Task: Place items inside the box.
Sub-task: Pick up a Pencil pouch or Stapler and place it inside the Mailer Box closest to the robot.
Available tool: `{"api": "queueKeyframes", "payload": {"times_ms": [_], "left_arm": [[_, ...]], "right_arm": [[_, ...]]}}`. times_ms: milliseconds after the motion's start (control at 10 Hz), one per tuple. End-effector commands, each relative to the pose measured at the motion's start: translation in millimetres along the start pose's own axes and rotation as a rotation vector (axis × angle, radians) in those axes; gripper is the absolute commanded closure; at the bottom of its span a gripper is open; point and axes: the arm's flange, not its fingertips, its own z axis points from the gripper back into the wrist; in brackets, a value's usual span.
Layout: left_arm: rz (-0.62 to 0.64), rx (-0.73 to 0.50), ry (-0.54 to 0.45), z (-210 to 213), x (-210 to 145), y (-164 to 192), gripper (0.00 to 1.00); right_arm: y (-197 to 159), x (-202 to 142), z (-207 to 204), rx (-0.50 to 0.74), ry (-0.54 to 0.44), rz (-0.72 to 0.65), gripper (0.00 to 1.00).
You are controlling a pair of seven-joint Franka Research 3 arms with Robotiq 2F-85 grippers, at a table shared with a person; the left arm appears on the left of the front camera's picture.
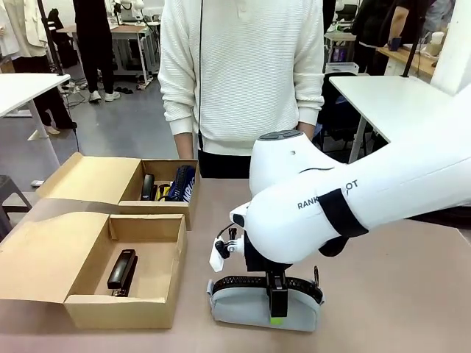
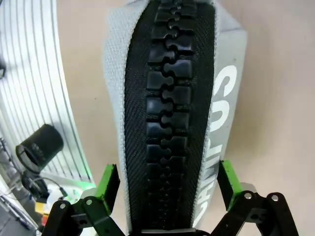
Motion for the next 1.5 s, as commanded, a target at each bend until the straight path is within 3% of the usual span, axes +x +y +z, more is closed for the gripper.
{"api": "queueKeyframes", "payload": {"times_ms": [0, 100, 200, 300, 500, 600, 800, 1100, 1300, 1400], "left_arm": [[-0.019, -0.019, 0.000, 0.6, -2.5, 0.2, 0.00], [-0.019, -0.019, 0.000, 0.6, -2.5, 0.2, 0.00], [-0.019, -0.019, 0.000, 0.6, -2.5, 0.2, 0.00], [-0.019, -0.019, 0.000, 0.6, -2.5, 0.2, 0.00], [-0.019, -0.019, 0.000, 0.6, -2.5, 0.2, 0.00], [-0.019, -0.019, 0.000, 0.6, -2.5, 0.2, 0.00], [-0.019, -0.019, 0.000, 0.6, -2.5, 0.2, 0.00], [-0.019, -0.019, 0.000, 0.6, -2.5, 0.2, 0.00], [-0.019, -0.019, 0.000, 0.6, -2.5, 0.2, 0.00], [-0.019, -0.019, 0.000, 0.6, -2.5, 0.2, 0.00]], "right_arm": [[-2.5, 4.7, 4.1, 0.010, 0.045, -0.018, 0.00], [-2.6, 4.5, 5.1, 0.038, 0.070, -0.011, 0.56], [-2.3, 4.2, 4.1, 0.054, 0.065, -0.007, 0.59], [-2.0, 4.1, 3.7, 0.062, 0.060, -0.007, 1.00], [-2.7, 4.1, 3.9, 0.072, 0.057, -0.019, 1.00], [-3.8, 3.9, 5.3, 0.077, 0.053, -0.028, 0.86], [-4.1, 1.1, 8.3, 0.084, 0.038, -0.046, 1.00], [-7.0, -4.3, 13.6, 0.110, 0.033, -0.093, 1.00], [-1.4, -25.5, 52.3, 0.133, -0.036, -0.279, 1.00], [7.3, -50.2, 95.5, 0.216, -0.171, -0.495, 1.00]]}}
